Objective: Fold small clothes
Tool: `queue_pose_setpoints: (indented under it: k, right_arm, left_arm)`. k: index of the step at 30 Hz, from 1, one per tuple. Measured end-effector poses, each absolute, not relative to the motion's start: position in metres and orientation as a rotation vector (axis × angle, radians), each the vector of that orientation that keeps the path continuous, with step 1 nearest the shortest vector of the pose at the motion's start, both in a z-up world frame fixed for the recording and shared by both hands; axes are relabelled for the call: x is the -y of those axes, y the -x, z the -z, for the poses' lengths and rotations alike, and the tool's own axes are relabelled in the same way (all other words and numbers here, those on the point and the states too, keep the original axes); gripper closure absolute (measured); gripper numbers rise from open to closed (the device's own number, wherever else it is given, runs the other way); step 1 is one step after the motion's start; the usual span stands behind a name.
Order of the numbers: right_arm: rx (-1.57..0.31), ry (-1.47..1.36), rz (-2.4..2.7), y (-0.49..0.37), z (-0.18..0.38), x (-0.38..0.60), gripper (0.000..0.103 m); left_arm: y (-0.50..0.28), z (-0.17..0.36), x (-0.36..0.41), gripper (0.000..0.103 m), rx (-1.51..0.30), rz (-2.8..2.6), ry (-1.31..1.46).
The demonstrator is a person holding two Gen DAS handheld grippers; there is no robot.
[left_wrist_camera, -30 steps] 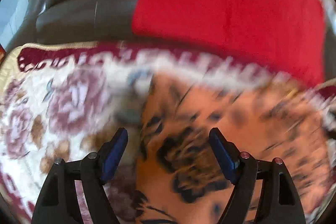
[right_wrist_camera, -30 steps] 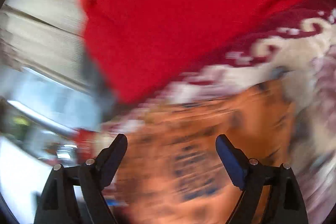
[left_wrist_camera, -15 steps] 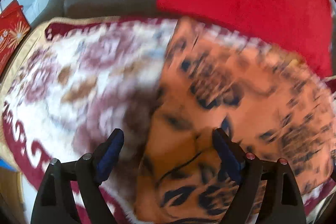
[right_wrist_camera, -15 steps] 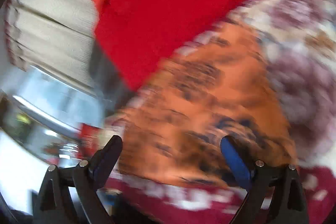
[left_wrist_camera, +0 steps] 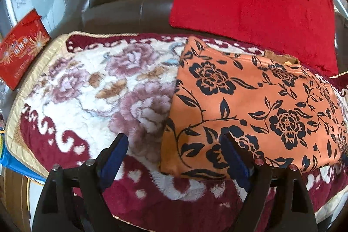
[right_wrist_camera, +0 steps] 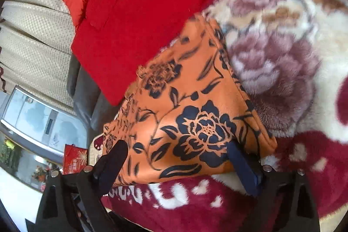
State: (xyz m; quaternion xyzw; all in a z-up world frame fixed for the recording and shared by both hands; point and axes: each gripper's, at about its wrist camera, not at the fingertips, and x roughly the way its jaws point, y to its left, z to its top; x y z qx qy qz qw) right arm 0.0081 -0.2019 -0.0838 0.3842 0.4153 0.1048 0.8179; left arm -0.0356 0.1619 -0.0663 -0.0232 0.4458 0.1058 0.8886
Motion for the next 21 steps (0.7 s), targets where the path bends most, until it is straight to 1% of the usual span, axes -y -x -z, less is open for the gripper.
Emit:
queue_pose_setpoints:
  k: [3,6,11,21]
  right_arm:
    - [-0.901,-0.78,-0.23,-0.003,0.08,0.2,0.007]
    - [-0.926,-0.835,-0.199,0.001,0.1,0.204,0.007]
    - [-0.918,-0.855,-0.205,0.01,0.104,0.207,0.007]
    - [-0.897,-0.887,-0.218,0.011,0.113,0.205,0.007]
  left_arm:
    - [0.037,0.064,-0.162,0.016,-0.925,-0.223,0.048]
    - [0.039,0.06,-0.159,0.016,-0.91,-0.219,0.033]
    - [0.043,0.05,-0.149,0.016,-0.878,-0.224,-0.025]
    - [0.04,0.048,-0.138,0.016,-0.882,-0.21,-0.053]
